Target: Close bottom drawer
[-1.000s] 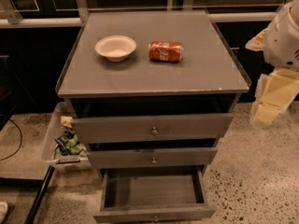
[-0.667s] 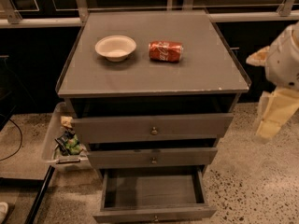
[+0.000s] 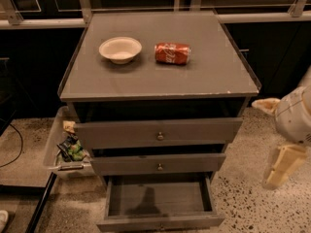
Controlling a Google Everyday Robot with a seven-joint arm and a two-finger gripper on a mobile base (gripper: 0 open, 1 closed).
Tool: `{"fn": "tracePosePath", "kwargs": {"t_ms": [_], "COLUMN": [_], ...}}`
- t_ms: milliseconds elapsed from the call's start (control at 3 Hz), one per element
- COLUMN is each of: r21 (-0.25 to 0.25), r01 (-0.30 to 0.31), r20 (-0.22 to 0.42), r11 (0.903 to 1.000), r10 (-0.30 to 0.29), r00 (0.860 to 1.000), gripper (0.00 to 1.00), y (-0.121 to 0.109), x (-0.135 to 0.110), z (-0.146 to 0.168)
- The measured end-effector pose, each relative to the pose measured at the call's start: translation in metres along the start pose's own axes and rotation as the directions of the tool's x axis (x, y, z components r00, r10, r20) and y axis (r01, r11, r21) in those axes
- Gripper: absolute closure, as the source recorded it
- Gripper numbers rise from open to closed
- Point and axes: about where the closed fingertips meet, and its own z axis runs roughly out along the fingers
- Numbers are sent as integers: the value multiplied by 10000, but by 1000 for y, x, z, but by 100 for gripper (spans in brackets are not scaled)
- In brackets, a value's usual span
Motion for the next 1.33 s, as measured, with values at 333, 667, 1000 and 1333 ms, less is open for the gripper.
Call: {"fn": "tracePosePath", "kwargs": {"t_ms": [333,667,1000,1333], "r21": [-411,-777,-846,-845], "r01": [-61,-161,-177,-176], "r20": [621,917,915,915], "r11": [9991,9969,9963,9963], "r10": [86,232,254,254], "r00": [9980,9955,9955,9955], "gripper": [18,41,64,88], "y": [23,40,43,43], "x": [23,37,39,39], "z": [42,70,73,73]}}
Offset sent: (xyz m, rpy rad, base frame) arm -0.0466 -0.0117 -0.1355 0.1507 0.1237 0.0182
